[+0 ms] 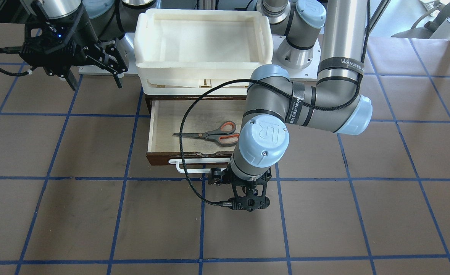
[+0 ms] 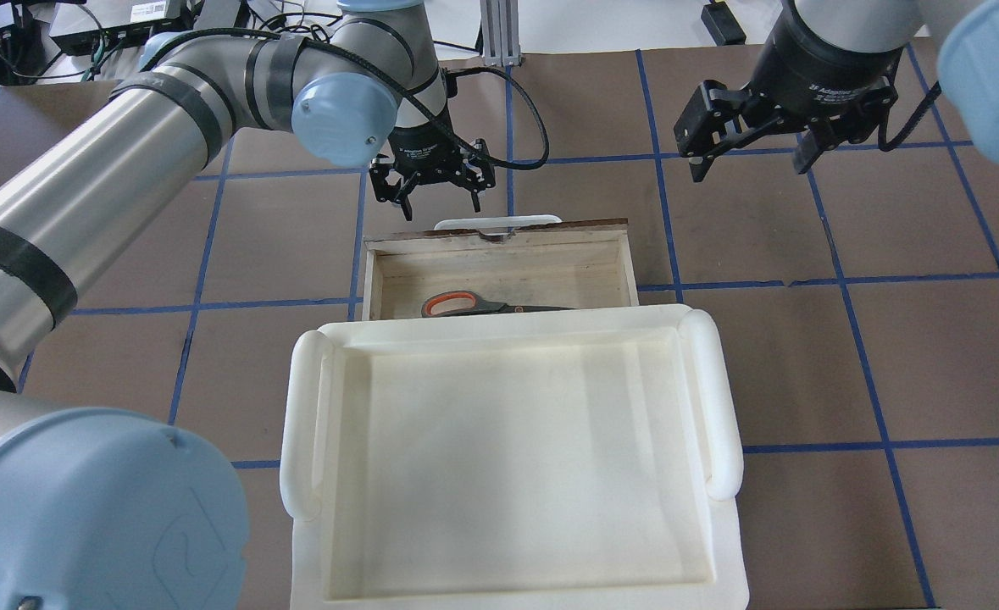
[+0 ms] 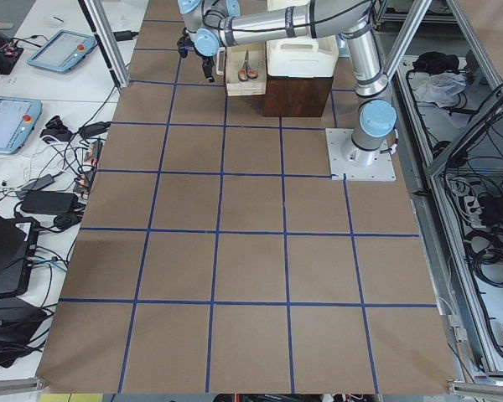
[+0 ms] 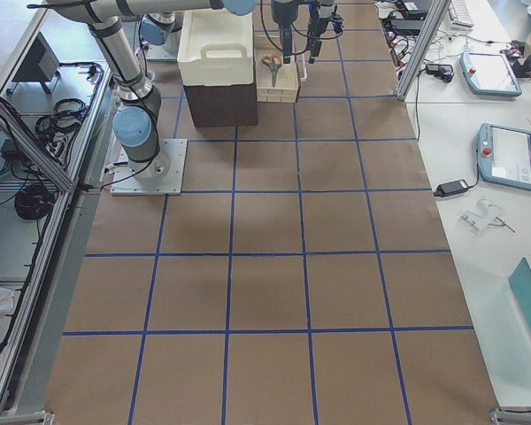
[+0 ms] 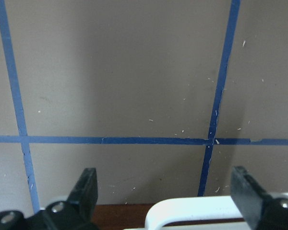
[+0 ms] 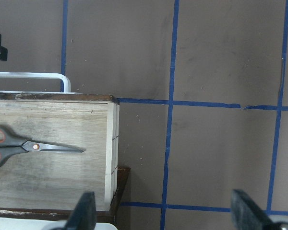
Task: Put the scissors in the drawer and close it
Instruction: 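Push the drawer front with the left gripper, sliding the drawer shut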
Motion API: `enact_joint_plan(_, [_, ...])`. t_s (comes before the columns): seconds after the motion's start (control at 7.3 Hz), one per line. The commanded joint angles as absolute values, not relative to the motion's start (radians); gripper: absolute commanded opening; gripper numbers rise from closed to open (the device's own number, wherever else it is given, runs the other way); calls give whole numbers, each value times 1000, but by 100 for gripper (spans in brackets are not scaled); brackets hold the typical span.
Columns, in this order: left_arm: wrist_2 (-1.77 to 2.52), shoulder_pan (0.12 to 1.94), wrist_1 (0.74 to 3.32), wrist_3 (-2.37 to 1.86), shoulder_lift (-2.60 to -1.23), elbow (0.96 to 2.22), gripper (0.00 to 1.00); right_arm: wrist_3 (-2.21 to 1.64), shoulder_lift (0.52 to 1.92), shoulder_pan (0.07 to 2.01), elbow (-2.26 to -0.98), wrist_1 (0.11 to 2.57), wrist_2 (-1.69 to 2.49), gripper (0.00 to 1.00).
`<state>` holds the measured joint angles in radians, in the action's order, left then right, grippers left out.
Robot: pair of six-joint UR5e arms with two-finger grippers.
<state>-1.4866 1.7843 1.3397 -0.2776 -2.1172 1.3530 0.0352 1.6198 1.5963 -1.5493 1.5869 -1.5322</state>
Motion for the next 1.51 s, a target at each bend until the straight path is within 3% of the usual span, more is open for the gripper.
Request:
enact_joint_plan(0.0, [-1482, 1789, 1313, -296, -2140, 1361, 100, 35, 1620, 1597, -1549, 1588, -1535, 100])
enact_joint_plan(1.37, [-1454, 1801, 1456, -298, -2106, 1364, 100, 32, 1624, 1594, -1548, 1577, -1549, 100])
